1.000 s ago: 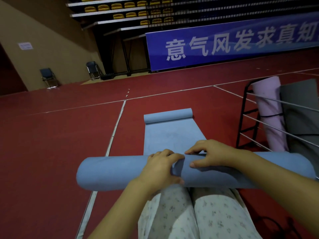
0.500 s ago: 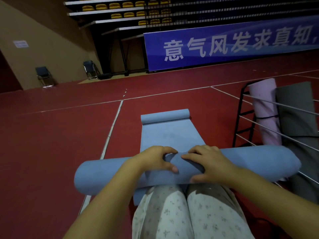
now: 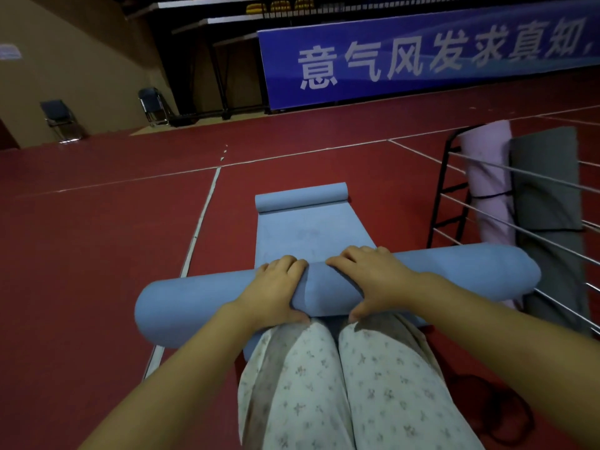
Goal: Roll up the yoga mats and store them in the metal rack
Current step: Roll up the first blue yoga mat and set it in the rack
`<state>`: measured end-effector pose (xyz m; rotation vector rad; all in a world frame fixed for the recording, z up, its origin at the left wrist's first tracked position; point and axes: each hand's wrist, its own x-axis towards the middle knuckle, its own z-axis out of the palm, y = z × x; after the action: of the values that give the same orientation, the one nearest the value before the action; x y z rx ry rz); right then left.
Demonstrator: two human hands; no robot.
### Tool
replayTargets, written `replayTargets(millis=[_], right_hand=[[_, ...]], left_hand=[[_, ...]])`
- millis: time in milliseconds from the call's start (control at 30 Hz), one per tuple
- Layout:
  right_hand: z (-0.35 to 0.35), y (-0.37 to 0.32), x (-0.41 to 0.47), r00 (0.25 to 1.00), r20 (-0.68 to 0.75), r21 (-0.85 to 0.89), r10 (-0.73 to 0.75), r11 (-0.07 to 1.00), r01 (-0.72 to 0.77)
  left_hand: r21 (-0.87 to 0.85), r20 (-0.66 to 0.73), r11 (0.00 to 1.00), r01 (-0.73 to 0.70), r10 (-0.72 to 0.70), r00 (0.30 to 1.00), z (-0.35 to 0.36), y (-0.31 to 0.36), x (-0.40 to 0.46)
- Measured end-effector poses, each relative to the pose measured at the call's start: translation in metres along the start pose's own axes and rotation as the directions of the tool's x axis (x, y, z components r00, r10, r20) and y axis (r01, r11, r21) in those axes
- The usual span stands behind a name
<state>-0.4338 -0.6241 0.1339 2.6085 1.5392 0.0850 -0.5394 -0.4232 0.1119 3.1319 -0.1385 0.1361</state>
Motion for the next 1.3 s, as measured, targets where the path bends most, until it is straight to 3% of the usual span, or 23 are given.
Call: replayTargets(millis=[267,400,500,567,700,833,967,1133,1300], right_hand=[[-0.010,-0.005,-0.017,0.996,-0.085,0.001,-0.010,1.000,0.010],[-0.037,-0.011,-0.060,0.985,-0.170,0.032,-0.040,0.998,0.046],[-0.046,-0.021,-0.109,0.935,-0.345,0.091,-0.082,0.989,0.120],[-0.039,-0.030,-0.135,0.922,-0.378,0.153,-0.081,0.977,0.148],[0.000,-0.046,-0.153,0.969,-0.245,0.328,-0.039,0.937,0.121],[0.009,-0.045,-0.138,0.990,-0.120,0.295,-0.067,0.950,0.100],[-0.001,-0.037,-0.126,0.993,-0.086,0.413,-0.081,0.904,0.109],[-0.009,-0.026,-0.097,0.997,-0.005,0.527,-0.077,0.847,0.068],[-0.015,-0.009,-0.072,0.987,0.129,0.624,-0.092,0.781,-0.009]], left_hand=[[0.108,-0.077,0.994,0.022,-0.013,0.997,-0.021,0.017,-0.010],[0.170,-0.202,0.982,-0.086,0.121,0.972,-0.057,0.038,-0.039],[0.240,-0.244,0.960,-0.142,0.201,0.949,-0.082,0.069,-0.076],[0.262,-0.212,0.952,-0.161,0.219,0.952,-0.087,0.089,-0.098],[0.249,-0.071,0.959,-0.137,0.159,0.985,-0.059,0.108,-0.116],[0.096,0.031,0.992,-0.081,0.079,0.996,-0.036,0.103,-0.113],[-0.053,0.159,0.998,-0.030,0.038,0.987,-0.047,0.096,-0.102],[-0.282,0.156,0.959,0.010,0.036,0.987,-0.054,0.075,-0.087],[-0.532,0.116,0.847,-0.016,0.091,0.989,-0.053,0.055,-0.072]])
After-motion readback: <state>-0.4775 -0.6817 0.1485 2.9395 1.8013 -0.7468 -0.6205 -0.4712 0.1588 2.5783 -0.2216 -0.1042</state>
